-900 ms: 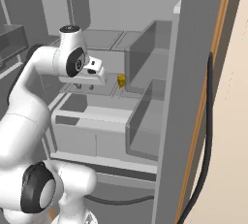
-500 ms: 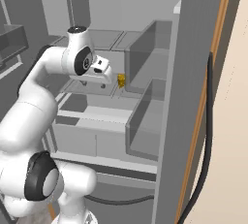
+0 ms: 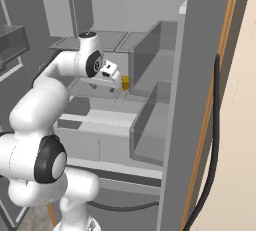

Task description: Pick the cheese from the fridge and the cheese grater from the cabinet and place them next to the salad bowl.

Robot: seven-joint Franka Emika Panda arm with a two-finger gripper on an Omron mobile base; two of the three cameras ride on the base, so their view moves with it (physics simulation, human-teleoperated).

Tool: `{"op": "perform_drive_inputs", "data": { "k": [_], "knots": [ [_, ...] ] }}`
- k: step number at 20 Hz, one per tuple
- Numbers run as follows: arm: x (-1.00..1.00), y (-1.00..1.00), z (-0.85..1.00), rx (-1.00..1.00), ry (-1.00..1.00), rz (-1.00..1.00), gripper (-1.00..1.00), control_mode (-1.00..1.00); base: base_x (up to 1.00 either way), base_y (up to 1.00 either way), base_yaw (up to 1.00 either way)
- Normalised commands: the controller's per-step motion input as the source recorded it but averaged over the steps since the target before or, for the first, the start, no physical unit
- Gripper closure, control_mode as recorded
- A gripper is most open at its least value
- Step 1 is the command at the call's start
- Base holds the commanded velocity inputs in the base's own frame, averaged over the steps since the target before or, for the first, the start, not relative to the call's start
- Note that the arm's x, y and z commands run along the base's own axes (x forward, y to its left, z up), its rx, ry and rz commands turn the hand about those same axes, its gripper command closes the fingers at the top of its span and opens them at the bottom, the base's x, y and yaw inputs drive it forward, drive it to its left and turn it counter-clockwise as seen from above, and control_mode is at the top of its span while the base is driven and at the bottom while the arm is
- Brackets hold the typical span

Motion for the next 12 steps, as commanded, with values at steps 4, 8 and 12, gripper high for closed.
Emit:
{"op": "perform_drive_inputs", "data": {
  "k": [4,8,12],
  "knots": [
    [0.30,0.00,-0.39,0.00,0.00,0.00,-1.00,-1.00,0.00,0.00,0.00],
    [0.31,0.00,-0.38,0.00,0.00,0.00,-1.00,-1.00,0.00,0.00,0.00],
    [0.35,0.00,-0.16,0.00,0.00,0.00,-1.00,-1.00,0.00,0.00,0.00]
  ]
}}
